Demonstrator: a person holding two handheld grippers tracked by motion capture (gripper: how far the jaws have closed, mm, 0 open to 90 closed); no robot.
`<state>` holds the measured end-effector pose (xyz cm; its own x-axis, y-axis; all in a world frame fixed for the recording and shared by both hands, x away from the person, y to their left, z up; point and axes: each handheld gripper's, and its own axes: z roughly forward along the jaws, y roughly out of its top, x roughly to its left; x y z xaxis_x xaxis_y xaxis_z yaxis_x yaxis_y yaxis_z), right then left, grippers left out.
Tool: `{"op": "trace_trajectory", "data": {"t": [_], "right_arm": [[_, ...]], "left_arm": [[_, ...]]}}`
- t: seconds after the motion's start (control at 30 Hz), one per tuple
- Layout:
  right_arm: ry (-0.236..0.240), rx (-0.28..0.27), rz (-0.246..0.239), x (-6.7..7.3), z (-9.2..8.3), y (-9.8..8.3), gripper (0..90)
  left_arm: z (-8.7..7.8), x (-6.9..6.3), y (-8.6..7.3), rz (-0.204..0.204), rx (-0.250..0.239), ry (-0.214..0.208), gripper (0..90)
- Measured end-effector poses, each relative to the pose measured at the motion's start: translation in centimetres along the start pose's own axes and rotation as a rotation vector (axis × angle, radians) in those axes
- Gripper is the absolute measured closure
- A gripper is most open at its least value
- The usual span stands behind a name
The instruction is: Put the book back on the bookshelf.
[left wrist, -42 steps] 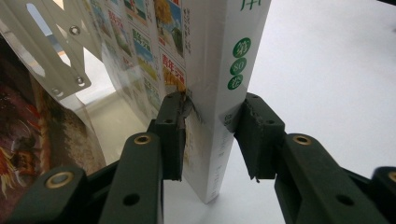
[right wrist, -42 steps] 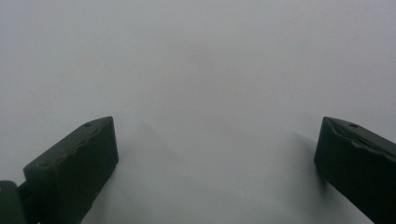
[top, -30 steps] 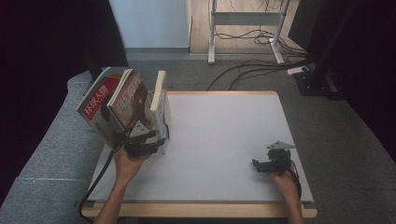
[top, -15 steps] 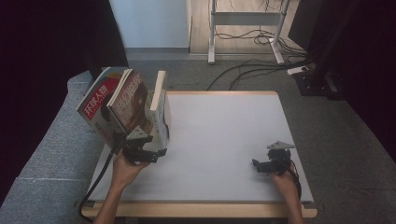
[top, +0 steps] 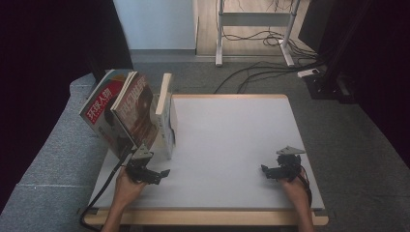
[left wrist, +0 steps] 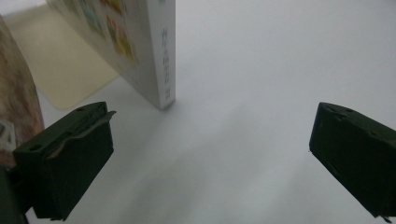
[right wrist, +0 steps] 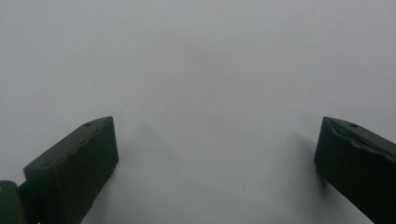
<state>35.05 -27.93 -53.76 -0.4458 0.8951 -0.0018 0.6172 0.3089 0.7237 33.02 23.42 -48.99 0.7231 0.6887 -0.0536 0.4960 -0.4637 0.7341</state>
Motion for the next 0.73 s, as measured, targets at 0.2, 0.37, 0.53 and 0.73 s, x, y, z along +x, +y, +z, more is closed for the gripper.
{"op": "trace_trajectory", "data": {"t": [0.2, 0.37, 0.53, 0.73], "right_arm": [[0.000, 0.000, 0.000, 0.0, 0.0, 0.0, 0.0], [0.000, 0.000, 0.000, 0.0, 0.0, 0.0, 0.0], [-0.002, -0.001, -0.002, 0.0, 0.0, 0.0, 0.0], [-0.003, -0.002, -0.002, 0.0, 0.0, -0.1, 0.0]], "left_arm": [[1.4, -0.2, -1.5, 0.012, 0.062, 0.020, 0.0], [2.8, -0.5, -2.6, 0.037, 0.124, 0.038, 0.0], [2.8, -0.4, -2.8, 0.029, 0.107, 0.036, 0.0], [2.8, -0.4, -2.8, 0.030, 0.105, 0.037, 0.0]]}}
